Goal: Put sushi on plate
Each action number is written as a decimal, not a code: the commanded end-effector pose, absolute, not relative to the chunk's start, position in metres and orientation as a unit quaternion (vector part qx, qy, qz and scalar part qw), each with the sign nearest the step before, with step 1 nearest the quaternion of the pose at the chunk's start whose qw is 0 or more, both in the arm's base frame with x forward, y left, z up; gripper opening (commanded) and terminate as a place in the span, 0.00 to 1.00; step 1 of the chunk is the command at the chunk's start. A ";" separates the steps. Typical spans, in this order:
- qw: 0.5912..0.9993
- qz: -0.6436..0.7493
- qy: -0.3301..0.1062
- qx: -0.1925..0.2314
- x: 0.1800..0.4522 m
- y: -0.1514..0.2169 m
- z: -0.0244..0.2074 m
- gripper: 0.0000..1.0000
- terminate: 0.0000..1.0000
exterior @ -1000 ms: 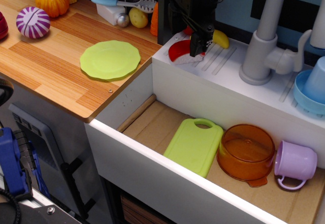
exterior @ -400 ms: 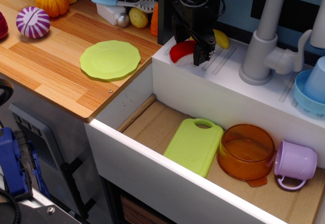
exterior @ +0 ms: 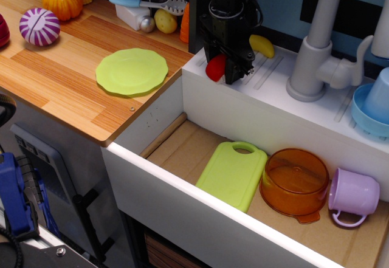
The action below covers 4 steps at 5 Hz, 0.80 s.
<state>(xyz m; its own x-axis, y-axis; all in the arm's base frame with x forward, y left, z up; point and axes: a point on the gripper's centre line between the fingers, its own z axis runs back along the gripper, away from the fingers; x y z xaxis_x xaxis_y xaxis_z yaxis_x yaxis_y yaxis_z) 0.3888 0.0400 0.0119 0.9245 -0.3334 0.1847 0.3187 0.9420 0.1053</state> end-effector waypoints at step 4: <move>0.988 -0.098 -0.089 0.084 0.352 0.095 0.072 0.00 0.00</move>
